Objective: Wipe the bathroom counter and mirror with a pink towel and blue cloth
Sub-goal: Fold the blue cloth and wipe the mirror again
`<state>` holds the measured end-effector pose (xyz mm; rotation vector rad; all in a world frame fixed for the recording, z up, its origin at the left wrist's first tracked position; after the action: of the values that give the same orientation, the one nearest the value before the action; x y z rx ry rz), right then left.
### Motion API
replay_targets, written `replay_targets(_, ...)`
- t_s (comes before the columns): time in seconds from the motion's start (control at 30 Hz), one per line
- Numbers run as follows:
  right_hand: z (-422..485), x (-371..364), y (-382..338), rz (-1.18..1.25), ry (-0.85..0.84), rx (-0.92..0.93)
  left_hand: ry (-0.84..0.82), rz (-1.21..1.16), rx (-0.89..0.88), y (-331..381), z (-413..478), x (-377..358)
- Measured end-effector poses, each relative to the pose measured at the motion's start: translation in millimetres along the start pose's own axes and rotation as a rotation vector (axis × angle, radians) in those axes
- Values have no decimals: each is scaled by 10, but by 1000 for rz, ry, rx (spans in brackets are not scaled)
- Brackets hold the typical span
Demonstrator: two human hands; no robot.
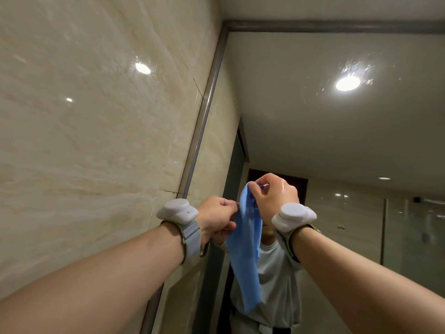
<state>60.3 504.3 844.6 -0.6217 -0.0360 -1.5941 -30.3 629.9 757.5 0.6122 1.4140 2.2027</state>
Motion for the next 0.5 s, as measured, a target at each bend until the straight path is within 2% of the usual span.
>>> replay_targets(0.1,28,52,113,-159,-2,-61,221,91,-91,114,47,271)
replay_targets(0.2,33,62,174,-206,-1,-107,382,312,-238,393,-8,402)
replay_targets(0.27,58,100,177,-151,46,-152,476,384,-347,588,-70,394)
replay_targets(0.4,138,215,116,84,230,-232,640,343,-633,933,-254,353)
replay_targets(0.5,145,162,-35,214,340,-146,660,321,-803,1052,-229,315)
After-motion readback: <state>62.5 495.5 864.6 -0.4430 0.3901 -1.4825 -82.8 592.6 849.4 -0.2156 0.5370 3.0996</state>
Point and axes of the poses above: each hand's wrist, its own z-axis towards the middle knuckle, its own x-axis out of the back of the hand, y = z × x, the point moved 10 cm from there along z, towards the middle knuckle, and after that the axes turned 3 degrees about x, right-handed, at the moved point
